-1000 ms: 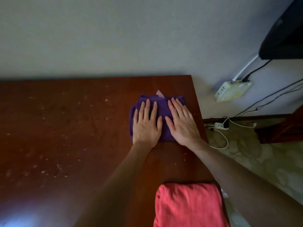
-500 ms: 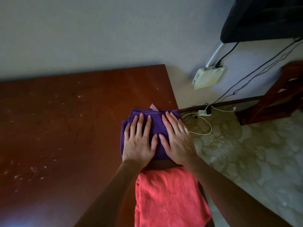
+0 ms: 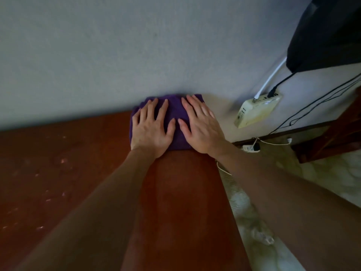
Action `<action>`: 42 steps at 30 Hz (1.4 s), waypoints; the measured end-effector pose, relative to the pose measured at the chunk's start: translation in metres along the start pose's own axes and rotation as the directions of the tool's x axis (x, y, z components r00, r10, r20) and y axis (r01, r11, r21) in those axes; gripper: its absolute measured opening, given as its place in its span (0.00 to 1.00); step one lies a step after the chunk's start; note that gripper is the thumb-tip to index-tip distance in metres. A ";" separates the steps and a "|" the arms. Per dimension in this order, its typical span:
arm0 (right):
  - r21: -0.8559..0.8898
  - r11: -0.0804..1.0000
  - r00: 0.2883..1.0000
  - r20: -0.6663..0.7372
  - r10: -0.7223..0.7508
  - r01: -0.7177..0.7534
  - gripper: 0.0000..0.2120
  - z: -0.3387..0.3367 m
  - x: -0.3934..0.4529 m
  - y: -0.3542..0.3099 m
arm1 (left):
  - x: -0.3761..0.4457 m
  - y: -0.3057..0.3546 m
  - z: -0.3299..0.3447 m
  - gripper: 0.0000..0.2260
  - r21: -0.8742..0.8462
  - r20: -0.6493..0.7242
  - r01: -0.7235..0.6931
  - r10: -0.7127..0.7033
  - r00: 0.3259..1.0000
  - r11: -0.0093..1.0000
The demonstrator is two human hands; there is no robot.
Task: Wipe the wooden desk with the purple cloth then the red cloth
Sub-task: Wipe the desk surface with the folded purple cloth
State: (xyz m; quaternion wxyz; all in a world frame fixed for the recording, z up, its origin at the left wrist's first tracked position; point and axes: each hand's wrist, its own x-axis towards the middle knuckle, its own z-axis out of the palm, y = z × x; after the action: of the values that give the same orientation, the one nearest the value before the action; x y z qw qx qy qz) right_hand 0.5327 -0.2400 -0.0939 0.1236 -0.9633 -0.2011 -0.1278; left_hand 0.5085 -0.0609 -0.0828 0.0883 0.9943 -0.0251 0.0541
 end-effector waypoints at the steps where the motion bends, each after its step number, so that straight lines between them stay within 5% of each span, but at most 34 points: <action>1: 0.002 1.000 1.000 -0.010 0.001 -0.001 0.31 0.002 0.004 0.002 | 0.005 -0.001 0.000 0.31 0.006 0.001 -0.003 0.003 1.000 1.000; 8: 0.029 1.000 0.999 0.053 0.004 -0.005 0.32 -0.009 -0.026 -0.008 | -0.026 0.010 -0.002 0.31 -0.026 0.044 -0.008 0.009 0.999 1.000; 23: -0.130 0.991 0.992 0.125 0.020 -0.004 0.33 -0.070 -0.261 -0.101 | -0.275 0.033 -0.028 0.28 -0.089 0.097 -0.099 0.108 0.989 0.991; 32: -0.107 0.992 0.990 0.128 -0.055 0.069 0.33 -0.063 -0.233 -0.108 | -0.266 0.005 -0.035 0.27 -0.114 0.065 -0.111 0.118 0.991 0.987; 42: 0.036 0.986 0.976 0.140 -0.166 0.163 0.35 0.005 -0.038 -0.152 | -0.132 -0.117 -0.042 0.28 0.048 0.006 0.040 -0.041 0.999 0.998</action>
State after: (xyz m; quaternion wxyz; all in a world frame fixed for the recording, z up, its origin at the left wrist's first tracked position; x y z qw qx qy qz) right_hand 0.4366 -0.1169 -0.0810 0.1098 -0.9484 -0.2899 -0.0661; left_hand 0.3801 0.0666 -0.0769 0.0652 0.9966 -0.0040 0.0495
